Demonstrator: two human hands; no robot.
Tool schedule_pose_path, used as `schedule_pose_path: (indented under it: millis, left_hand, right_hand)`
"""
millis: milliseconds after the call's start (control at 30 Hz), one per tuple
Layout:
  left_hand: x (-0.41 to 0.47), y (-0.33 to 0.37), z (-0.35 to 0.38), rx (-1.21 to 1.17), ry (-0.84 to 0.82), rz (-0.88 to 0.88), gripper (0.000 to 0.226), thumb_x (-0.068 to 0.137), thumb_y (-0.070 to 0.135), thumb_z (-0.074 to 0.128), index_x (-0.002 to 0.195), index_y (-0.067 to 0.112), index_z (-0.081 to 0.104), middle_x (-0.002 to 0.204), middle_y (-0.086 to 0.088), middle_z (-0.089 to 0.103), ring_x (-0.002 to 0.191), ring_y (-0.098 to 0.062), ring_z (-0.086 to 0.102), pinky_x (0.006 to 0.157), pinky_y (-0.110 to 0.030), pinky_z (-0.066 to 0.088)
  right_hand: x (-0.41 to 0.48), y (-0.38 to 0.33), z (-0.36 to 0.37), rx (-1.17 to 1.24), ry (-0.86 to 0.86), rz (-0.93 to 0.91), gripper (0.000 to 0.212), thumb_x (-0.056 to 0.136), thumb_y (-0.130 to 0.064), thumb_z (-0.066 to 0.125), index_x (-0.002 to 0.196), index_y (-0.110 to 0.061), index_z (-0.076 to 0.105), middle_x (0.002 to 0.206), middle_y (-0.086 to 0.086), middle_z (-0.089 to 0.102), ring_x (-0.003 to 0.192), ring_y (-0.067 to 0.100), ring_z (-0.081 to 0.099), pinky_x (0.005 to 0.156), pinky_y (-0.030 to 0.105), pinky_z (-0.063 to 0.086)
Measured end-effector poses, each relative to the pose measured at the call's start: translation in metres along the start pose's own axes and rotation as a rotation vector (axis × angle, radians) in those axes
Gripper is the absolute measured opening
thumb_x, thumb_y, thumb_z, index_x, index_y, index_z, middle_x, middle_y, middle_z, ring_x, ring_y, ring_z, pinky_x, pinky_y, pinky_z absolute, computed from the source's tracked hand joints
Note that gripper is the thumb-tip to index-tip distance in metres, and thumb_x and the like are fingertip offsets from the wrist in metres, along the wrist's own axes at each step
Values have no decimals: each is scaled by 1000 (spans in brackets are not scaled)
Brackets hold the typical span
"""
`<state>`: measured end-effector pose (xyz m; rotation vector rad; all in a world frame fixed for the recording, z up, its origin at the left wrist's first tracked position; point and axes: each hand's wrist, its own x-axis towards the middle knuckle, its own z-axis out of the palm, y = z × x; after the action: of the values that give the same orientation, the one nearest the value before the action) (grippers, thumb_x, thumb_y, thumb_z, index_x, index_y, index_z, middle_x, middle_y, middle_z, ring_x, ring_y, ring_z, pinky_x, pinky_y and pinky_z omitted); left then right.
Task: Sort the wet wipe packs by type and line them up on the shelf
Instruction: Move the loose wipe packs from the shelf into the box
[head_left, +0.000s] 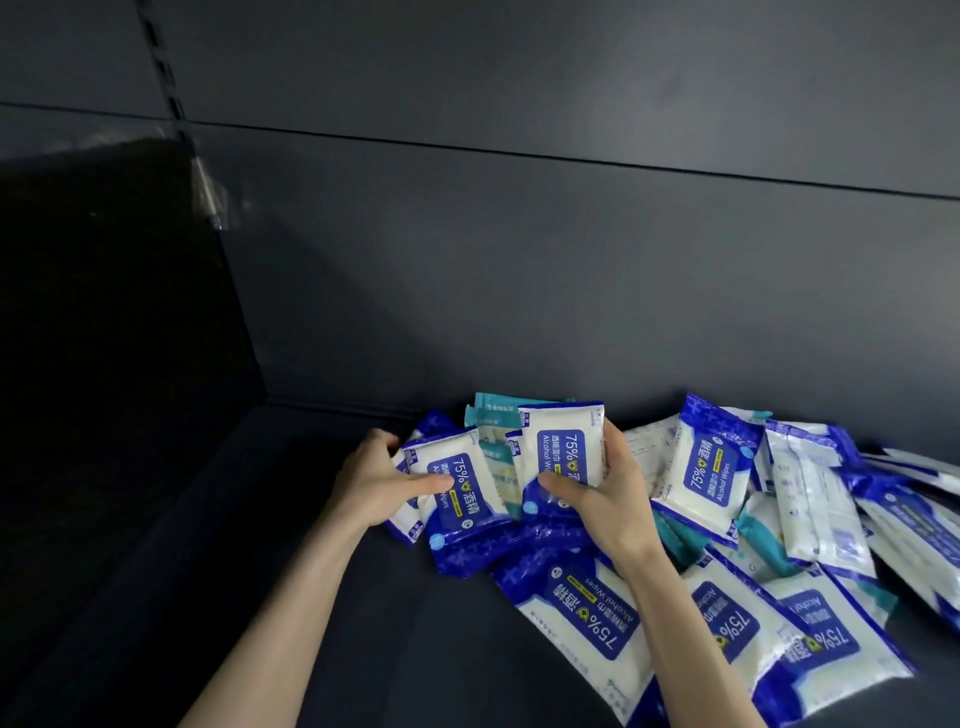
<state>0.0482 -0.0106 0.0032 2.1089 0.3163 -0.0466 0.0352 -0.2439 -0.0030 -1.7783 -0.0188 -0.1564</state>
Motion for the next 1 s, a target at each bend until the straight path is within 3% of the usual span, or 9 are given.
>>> schedule_pose_path:
  millis: [67, 133, 200, 333, 533, 600, 700, 867, 1000]
  left_hand:
    - [-8, -4, -3, -179, -1, 30, 44, 63, 13, 87, 95, 5, 58, 93, -6, 71, 77, -16, 70, 72, -36, 58]
    - [-21, -5, -8, -344, 24, 92, 29, 69, 0, 80, 91, 5, 61, 89, -8, 72, 70, -8, 70, 63, -25, 57]
    - [-34, -2, -16, -442, 50, 157, 28, 73, 1, 76, 95, 9, 60, 90, -4, 71, 73, -4, 69, 60, -17, 53]
    - [-60, 10, -32, -562, 15, 266, 34, 79, 8, 70, 109, 17, 58, 98, 0, 72, 87, -9, 69, 63, -16, 53]
    - [-118, 20, -34, -747, -141, 349, 35, 79, 24, 62, 113, 23, 58, 102, 4, 72, 93, -11, 69, 69, -20, 54]
    - [-138, 15, -28, -778, -223, 339, 39, 76, 32, 60, 115, 27, 58, 104, 7, 71, 97, -11, 68, 73, -22, 53]
    - [-168, 3, -14, -759, -322, 337, 36, 82, 34, 55, 117, 33, 54, 106, 12, 70, 97, -7, 67, 76, -22, 51]
    - [-217, -18, 19, -659, -465, 316, 25, 82, 38, 54, 107, 31, 56, 101, 9, 71, 92, -8, 68, 77, -25, 49]
    - [-256, -13, 50, -591, -626, 350, 29, 81, 35, 56, 109, 27, 56, 100, 6, 72, 89, -10, 69, 72, -21, 53]
  right_hand:
    - [-3, -7, 0, 59, -10, 25, 49, 82, -6, 71, 122, -24, 49, 104, -5, 69, 91, 9, 68, 72, 29, 58]
    - [-6, -19, -1, 95, -22, 20, 42, 84, -7, 67, 120, -20, 50, 100, -5, 70, 88, 8, 69, 65, 22, 56]
    - [-10, -35, -3, 124, -29, -3, 39, 83, -7, 68, 117, -17, 53, 97, -4, 71, 86, 10, 70, 62, 20, 55]
    - [-33, -66, -5, 189, -68, -20, 28, 81, -7, 70, 103, -19, 60, 88, -5, 74, 78, 13, 72, 56, 18, 54]
    - [-102, -84, -4, 345, -46, 10, 39, 78, -11, 73, 113, -15, 56, 100, 8, 73, 91, 28, 70, 79, 45, 55]
    - [-131, -78, 0, 414, 10, 39, 42, 75, -13, 73, 115, -16, 58, 102, 8, 72, 93, 29, 70, 83, 46, 54]
    - [-177, -64, 9, 509, 159, 116, 27, 84, -11, 62, 110, -18, 61, 99, 6, 73, 90, 26, 70, 83, 44, 54]
    - [-261, -47, 2, 429, 418, 192, 21, 91, -25, 54, 108, -15, 60, 98, 7, 73, 90, 28, 70, 87, 48, 54]
    - [-324, -44, -30, 371, 616, 206, 21, 89, -27, 55, 106, -16, 56, 92, 1, 74, 85, 25, 71, 75, 37, 59]
